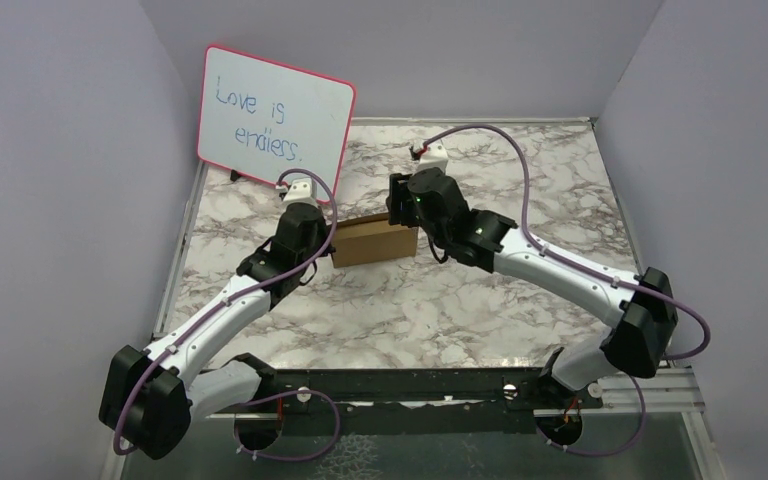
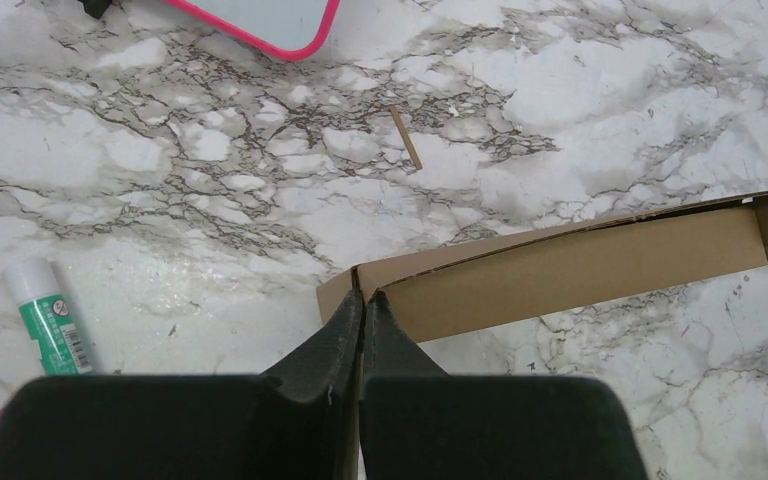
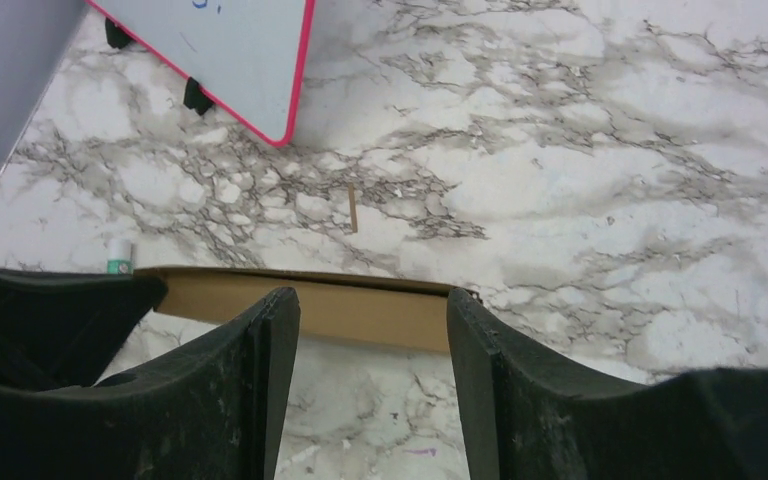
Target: Fold the paper box
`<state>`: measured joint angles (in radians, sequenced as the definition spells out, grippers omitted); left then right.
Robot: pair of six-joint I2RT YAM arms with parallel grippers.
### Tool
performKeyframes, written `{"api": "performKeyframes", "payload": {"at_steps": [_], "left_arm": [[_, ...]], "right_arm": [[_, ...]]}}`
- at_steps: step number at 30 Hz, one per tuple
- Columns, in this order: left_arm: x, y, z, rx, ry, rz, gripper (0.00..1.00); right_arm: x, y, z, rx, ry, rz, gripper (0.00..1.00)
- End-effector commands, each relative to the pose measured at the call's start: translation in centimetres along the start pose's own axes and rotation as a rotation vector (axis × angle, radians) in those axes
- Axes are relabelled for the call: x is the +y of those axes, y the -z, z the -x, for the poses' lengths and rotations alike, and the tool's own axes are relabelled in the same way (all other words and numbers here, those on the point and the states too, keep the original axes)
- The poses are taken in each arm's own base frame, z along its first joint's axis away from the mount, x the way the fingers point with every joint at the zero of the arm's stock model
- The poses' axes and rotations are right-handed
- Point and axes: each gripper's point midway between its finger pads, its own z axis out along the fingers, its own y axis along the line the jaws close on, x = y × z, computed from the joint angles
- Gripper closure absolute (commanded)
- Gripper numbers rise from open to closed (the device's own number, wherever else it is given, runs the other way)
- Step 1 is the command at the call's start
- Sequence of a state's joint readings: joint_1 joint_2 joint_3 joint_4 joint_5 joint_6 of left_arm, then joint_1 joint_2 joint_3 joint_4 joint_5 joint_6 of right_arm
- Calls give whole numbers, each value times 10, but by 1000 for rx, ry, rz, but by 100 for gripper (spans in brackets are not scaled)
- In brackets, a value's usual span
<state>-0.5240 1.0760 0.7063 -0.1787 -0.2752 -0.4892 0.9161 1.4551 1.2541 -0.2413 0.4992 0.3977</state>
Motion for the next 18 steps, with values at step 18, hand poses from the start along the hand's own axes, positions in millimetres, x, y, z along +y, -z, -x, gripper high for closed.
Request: {"api": "performKeyframes", "payload": {"at_steps": [18], "left_arm": [[21, 6, -49, 166, -84, 79, 100]], "right_arm": [[-41, -9, -25, 39, 29, -127, 54]]}}
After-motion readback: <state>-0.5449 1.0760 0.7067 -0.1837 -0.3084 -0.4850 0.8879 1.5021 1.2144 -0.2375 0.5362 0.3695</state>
